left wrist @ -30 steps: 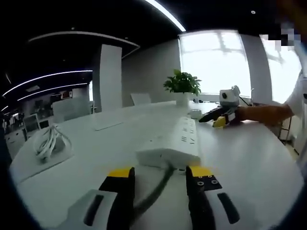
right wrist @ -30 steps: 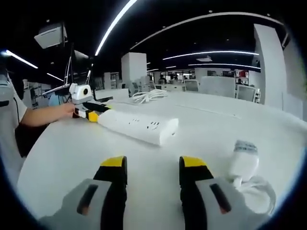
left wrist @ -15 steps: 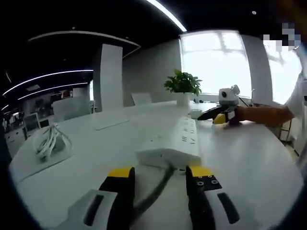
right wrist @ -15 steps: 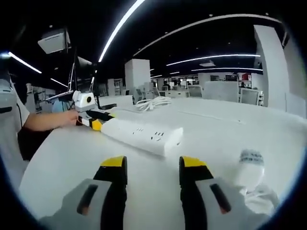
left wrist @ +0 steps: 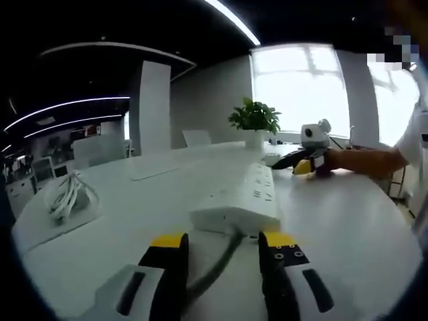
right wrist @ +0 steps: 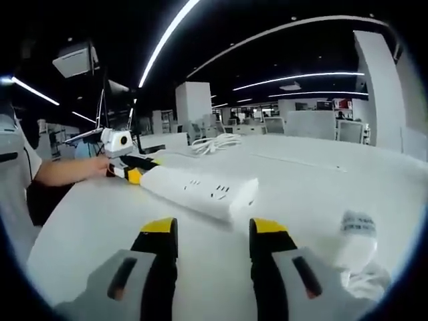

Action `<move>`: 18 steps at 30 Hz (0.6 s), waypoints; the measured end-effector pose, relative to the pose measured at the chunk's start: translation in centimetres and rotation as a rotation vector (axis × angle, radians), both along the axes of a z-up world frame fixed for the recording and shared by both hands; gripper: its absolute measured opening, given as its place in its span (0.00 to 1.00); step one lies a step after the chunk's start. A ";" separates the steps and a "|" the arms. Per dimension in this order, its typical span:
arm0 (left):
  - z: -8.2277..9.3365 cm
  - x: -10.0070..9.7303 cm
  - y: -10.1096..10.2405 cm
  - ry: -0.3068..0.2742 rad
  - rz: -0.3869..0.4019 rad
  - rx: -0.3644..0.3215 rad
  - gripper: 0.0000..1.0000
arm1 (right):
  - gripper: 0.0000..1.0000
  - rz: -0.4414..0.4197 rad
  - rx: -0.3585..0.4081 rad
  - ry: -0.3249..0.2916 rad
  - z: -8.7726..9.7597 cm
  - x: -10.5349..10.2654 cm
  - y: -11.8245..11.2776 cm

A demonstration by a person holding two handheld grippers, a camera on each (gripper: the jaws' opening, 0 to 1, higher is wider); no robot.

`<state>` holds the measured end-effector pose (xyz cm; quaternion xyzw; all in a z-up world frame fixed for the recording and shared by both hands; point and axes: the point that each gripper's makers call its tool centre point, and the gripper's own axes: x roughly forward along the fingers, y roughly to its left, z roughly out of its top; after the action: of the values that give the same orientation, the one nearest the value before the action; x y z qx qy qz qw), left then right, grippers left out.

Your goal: Straighten the power strip on the desk, plug the charger into it

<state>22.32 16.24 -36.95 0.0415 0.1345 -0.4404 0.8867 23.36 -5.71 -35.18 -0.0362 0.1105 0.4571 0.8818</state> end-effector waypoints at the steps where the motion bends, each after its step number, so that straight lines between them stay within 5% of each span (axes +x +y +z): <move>1: 0.0 0.0 0.0 0.002 0.000 -0.001 0.45 | 0.42 0.000 -0.003 0.000 -0.1 0.0 0.1; 18: 0.1 0.1 0.0 -0.030 -0.003 0.019 0.44 | 0.42 0.003 -0.004 0.013 -0.5 0.8 -0.5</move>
<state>22.40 16.27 -36.87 0.0567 0.1252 -0.4398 0.8875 24.17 -6.16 -35.66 -0.0350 0.1172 0.4586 0.8802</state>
